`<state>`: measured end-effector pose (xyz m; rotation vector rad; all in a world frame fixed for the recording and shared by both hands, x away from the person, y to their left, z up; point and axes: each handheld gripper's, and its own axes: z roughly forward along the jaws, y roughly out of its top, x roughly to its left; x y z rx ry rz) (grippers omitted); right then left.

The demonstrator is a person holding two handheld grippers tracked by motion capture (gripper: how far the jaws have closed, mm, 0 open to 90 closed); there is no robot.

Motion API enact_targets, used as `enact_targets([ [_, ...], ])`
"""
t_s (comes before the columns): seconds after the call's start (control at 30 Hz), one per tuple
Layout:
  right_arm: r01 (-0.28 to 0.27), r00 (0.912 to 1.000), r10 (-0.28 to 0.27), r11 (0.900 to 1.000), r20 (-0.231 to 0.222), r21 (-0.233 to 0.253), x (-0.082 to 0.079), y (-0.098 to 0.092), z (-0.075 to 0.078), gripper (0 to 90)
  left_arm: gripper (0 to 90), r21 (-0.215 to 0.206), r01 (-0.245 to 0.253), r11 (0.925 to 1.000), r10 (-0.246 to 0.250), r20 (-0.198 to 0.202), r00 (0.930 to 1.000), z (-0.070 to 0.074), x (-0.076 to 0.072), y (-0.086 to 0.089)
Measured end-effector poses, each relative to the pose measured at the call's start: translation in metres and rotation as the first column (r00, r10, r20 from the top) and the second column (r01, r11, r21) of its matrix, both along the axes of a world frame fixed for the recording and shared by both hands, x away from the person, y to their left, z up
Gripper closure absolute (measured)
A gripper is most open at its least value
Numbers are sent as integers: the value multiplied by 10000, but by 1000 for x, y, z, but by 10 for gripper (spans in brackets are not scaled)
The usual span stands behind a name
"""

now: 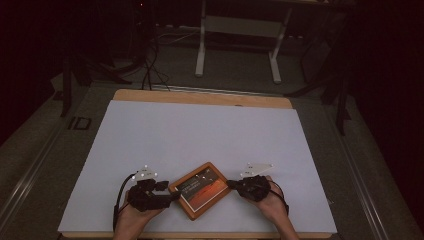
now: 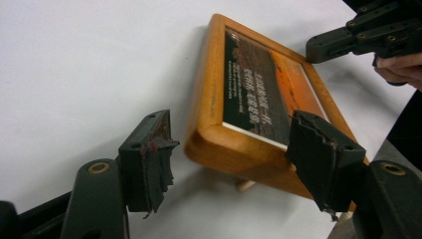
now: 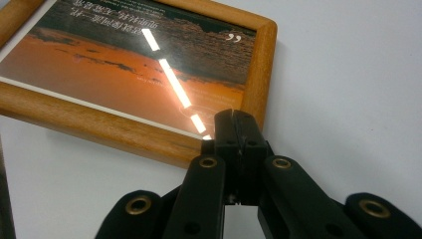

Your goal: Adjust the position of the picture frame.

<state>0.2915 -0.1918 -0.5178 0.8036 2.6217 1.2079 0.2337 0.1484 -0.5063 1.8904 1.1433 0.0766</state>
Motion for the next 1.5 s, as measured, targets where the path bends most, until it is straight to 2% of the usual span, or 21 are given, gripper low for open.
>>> enact_targets([
  [0.2, -21, 10000, 21, 10000, 28, -36, -1, 0, 0, 900, 343, -109, 59, 9999, -61, -192, 9998, -2, 0, -4],
  [0.5, -96, 10000, 96, 9999, 9, -116, -3, -2, 0, 900, 353, 29, 356, 9994, -355, -444, 9984, -4, -1, -12],
  [0.7, -21, 10000, 21, 9997, -15, -259, -4, -7, 0, 900, 367, -36, 254, 9997, -255, -677, 9974, -3, -1, -12],
  [0.73, 101, 9999, -88, 9942, 131, -1069, -5, -8, -2, 900, 367, -77, 275, 9996, -280, -722, 9970, -3, 0, -12],
  [0.77, 101, 9999, -88, 9942, 131, -1069, -5, -8, -2, 900, 368, -77, 275, 9996, -280, -722, 9970, -3, 0, -12],
  [0.8, 355, 9992, -319, 9828, 224, -1810, -6, -10, -11, 900, 368, -79, 293, 9995, -298, -725, 9969, -3, 0, -12],
  [0.83, 355, 9992, -319, 9828, 224, -1810, -6, -10, -11, 900, 368, -81, 325, 9994, -330, -719, 9969, -3, 0, -12],
  [0.9, 308, 9995, -320, 9891, -61, -1442, -5, -14, -11, 900, 378, -41, 367, 9993, -369, -709, 9968, -3, 0, -12],
  [1.03, 302, 9993, -267, 9878, 253, -1526, -6, -10, -8, 900, 393, -15, 451, 9990, -451, -702, 9965, -4, 0, -13],
  [1.5, 179, 9988, -115, 9905, 475, -1367, -9, -9, -2, 900, 416, -228, 495, 9985, -514, -943, 9942, -5, 0, -13],
])
